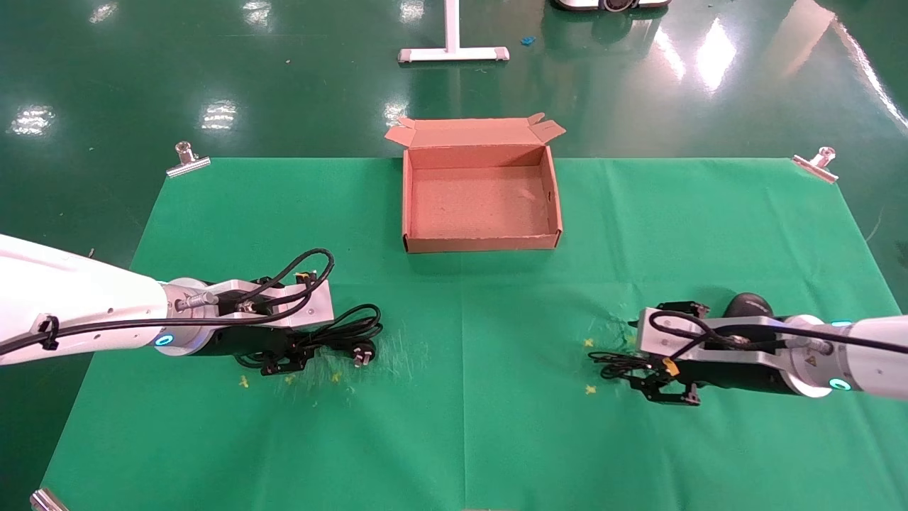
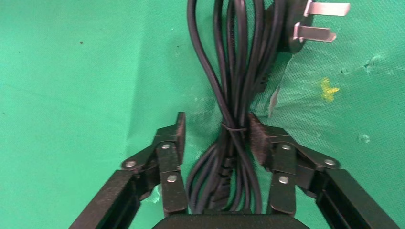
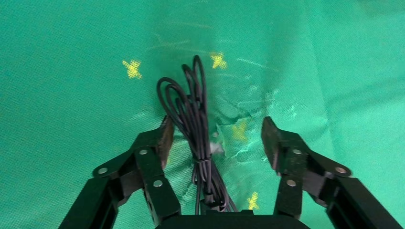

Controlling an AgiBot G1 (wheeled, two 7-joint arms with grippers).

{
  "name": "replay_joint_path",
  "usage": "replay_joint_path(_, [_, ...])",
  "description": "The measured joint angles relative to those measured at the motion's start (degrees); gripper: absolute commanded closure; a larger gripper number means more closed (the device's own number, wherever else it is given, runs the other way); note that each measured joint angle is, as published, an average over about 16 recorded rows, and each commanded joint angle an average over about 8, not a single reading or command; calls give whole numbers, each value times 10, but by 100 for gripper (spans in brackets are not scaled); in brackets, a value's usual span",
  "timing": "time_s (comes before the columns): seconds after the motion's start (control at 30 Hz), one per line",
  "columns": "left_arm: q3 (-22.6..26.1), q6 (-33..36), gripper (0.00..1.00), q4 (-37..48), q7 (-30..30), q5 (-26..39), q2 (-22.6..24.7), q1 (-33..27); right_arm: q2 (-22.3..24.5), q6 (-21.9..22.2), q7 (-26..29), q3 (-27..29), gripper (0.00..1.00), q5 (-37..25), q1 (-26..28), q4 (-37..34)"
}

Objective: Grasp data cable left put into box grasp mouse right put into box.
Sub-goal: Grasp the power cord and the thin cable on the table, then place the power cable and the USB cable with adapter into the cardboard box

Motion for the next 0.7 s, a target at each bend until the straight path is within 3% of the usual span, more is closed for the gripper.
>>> replay_joint_path(0.7, [0, -1, 100, 0, 0, 2, 0, 0, 1, -1, -1, 0, 100, 1, 0, 0])
